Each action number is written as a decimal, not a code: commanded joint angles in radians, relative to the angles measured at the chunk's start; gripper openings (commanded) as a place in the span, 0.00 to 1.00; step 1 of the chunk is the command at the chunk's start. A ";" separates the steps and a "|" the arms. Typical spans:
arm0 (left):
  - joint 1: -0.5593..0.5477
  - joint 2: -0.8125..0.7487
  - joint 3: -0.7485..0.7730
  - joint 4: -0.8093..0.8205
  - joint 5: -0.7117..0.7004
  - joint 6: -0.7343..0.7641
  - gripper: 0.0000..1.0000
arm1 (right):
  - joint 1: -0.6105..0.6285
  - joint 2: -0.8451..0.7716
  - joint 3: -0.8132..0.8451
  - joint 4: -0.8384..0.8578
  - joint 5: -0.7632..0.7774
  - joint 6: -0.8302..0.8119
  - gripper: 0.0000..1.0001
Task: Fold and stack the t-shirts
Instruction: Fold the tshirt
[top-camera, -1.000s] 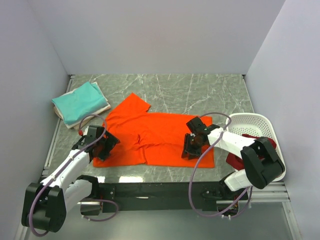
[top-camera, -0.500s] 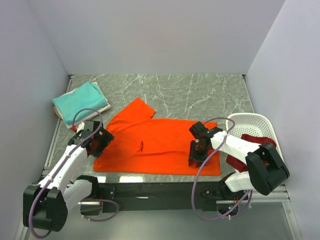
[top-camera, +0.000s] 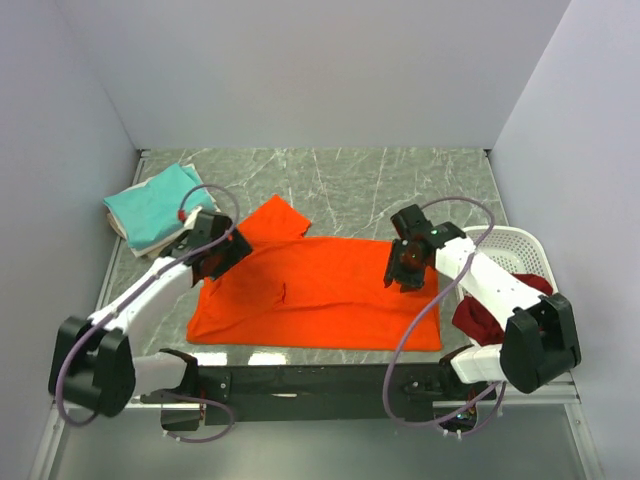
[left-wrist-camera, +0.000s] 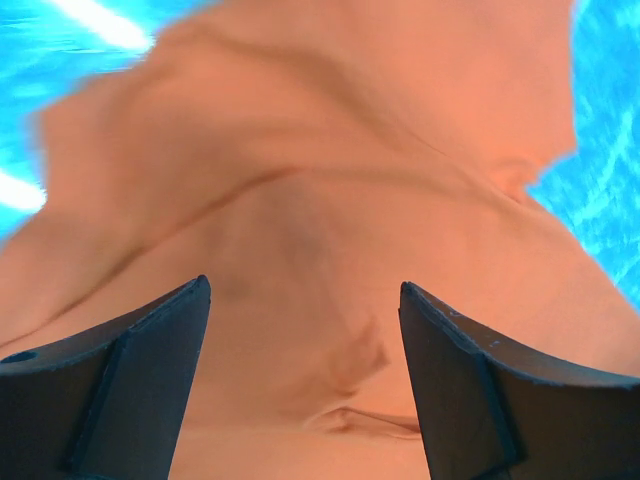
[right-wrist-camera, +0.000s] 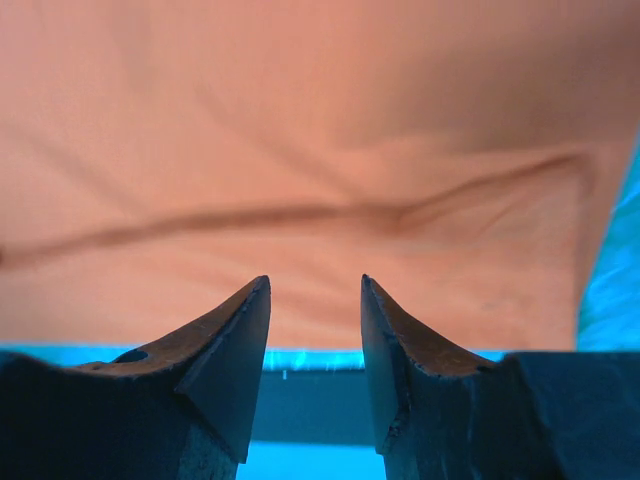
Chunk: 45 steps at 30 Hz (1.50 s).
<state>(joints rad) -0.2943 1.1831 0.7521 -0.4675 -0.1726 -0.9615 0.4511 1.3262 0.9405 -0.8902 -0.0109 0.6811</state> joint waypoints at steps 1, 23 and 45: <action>-0.043 0.085 0.058 0.098 0.036 0.050 0.83 | -0.077 0.033 0.060 0.029 0.069 -0.063 0.49; -0.043 0.104 -0.206 0.178 0.087 0.017 0.85 | -0.106 0.199 -0.144 0.260 -0.007 -0.074 0.48; -0.039 -0.034 -0.267 0.029 0.005 -0.043 0.89 | -0.055 0.057 -0.273 0.232 -0.086 -0.017 0.48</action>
<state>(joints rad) -0.3374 1.1545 0.5106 -0.3454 -0.1234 -0.9974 0.3794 1.3918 0.6937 -0.6189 -0.0978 0.6491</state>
